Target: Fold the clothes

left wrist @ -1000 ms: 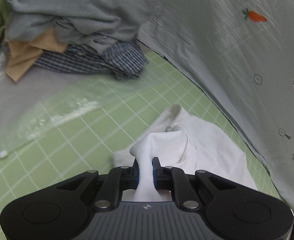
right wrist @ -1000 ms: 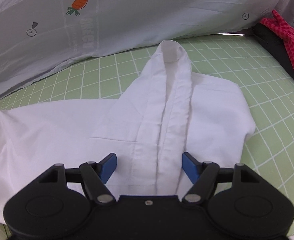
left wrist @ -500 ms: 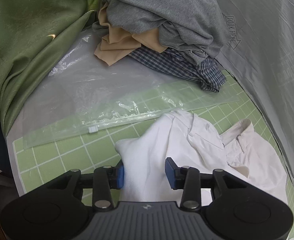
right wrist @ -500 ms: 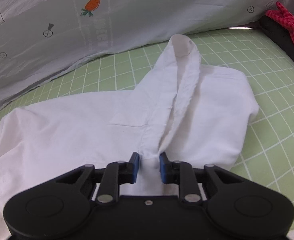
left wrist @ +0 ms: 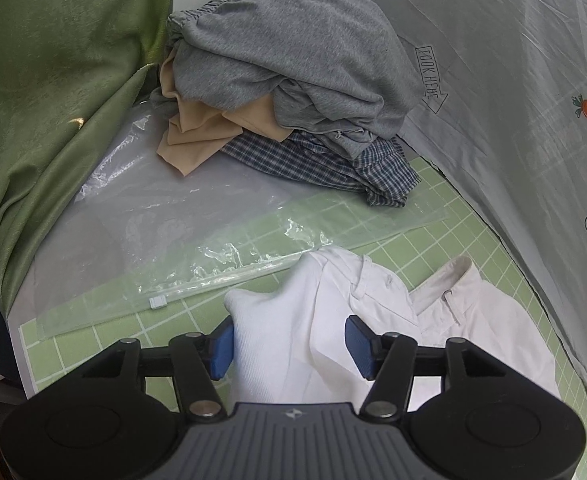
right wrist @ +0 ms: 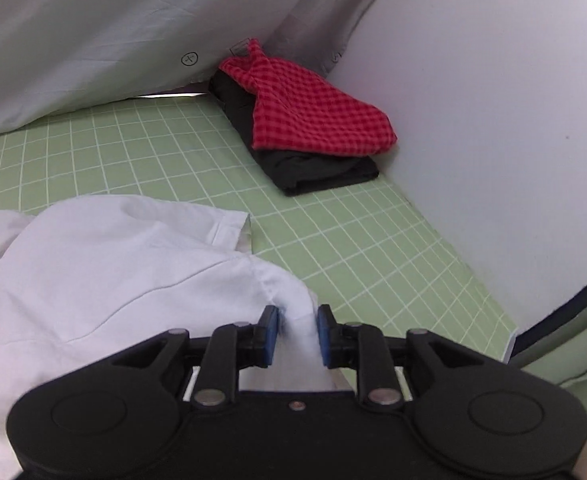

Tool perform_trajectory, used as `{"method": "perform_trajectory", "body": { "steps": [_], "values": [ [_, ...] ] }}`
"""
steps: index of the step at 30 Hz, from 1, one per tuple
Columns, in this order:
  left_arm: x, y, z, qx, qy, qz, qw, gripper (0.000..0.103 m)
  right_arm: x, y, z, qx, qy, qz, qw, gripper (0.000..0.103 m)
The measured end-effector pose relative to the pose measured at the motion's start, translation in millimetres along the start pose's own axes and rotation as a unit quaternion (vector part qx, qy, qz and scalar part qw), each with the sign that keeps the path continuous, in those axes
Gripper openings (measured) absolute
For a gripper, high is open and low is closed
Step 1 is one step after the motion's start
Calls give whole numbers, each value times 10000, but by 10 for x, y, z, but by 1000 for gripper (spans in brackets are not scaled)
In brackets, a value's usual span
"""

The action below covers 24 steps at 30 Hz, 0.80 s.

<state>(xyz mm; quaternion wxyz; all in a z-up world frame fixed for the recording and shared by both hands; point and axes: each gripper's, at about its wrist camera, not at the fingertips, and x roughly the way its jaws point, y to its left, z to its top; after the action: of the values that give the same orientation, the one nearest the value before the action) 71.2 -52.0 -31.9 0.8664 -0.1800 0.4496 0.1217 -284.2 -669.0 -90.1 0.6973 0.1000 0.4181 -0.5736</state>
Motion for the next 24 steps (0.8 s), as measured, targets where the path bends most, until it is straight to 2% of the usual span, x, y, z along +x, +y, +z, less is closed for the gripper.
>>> {"method": "perform_trajectory", "body": {
  "steps": [2,3,4,6,7,8,11,14,18,21,24],
  "values": [
    [-87,-41,39,40,-214,57,9997,63,-36,20,-3,224,-144,195,9995,40],
    [-150,-67,65,82,-406,54,9991,66,-42,62,28,363,-188,347,9986,53],
    [-218,-102,95,153,-614,40,9980,68,-48,103,59,503,-232,498,9972,58],
    [-303,-222,175,369,-913,-22,9951,79,-59,186,121,780,-319,800,9932,69],
    [-336,-288,218,481,-1040,-55,9934,82,-48,230,157,934,-322,992,9901,74],
    [-342,-363,253,592,-1096,-124,9921,83,5,295,207,1117,-224,1262,9854,74],
    [-164,-640,297,932,-815,-454,9913,83,154,582,344,1319,-17,1609,9781,78],
    [136,-949,266,1215,-454,-700,9891,83,314,848,460,1396,117,1627,9767,83],
    [687,-1336,221,1413,106,-1009,9848,83,582,1093,579,1559,488,1564,9741,84],
    [1113,-1587,210,1577,398,-1008,9815,83,770,1209,638,1496,695,1375,9767,85],
    [1462,-1781,283,1631,486,-884,9814,83,902,1276,701,1366,764,1172,9807,85]
  ]
}}
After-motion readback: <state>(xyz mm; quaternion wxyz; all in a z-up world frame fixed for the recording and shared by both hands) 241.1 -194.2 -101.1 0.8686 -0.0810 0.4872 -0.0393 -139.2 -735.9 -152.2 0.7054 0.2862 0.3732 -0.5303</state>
